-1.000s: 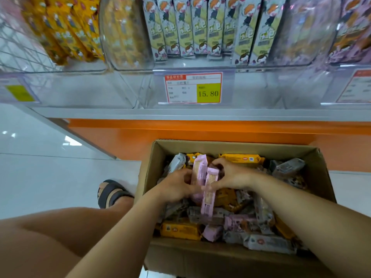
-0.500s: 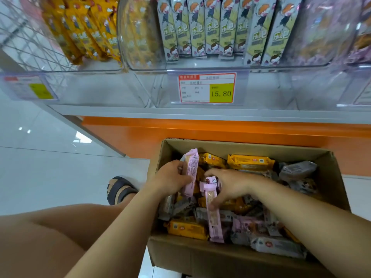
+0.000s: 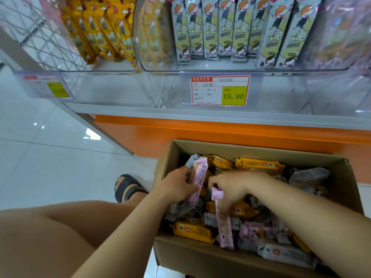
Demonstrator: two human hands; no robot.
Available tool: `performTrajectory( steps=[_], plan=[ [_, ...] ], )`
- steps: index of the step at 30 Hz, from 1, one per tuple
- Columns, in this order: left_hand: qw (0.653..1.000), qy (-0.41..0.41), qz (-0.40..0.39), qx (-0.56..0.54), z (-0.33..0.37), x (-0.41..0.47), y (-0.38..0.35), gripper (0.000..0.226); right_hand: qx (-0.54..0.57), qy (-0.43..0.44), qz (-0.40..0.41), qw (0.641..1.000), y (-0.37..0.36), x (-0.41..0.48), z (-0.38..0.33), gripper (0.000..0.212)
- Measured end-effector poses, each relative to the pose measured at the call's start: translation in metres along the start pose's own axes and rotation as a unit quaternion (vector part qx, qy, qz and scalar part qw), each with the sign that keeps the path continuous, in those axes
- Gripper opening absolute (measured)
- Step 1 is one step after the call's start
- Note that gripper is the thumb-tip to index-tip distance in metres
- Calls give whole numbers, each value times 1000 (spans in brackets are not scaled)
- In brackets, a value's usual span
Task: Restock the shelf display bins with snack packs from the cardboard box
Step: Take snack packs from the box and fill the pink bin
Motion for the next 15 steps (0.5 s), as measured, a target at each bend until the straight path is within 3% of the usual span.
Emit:
performTrajectory(
  steps=[5,10,12,15],
  plan=[
    [1000,-8,-8,-3,5,2,1,45,23,19,30,999,-1,-7,5,54],
    [999,-30,-20,-25,20,4,-1,33,-29,33,37,998,-7,-19,2,66],
    [999,-37,-20,-19,25,4,-3,19,-46,45,49,997,-8,-24,0,58],
    [998,-54,-20,-12,33,2,-4,17,-11,57,97,994,-5,-38,4,41]
  ],
)
Point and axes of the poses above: each hand's wrist, its own x-axis towards the middle knuckle, its own y-axis out of the back of the hand, z = x × y, the point moved 6 cm from there along x, towards the middle knuckle, and after that the axes turned 8 degrees about y, right-handed, at the moved point
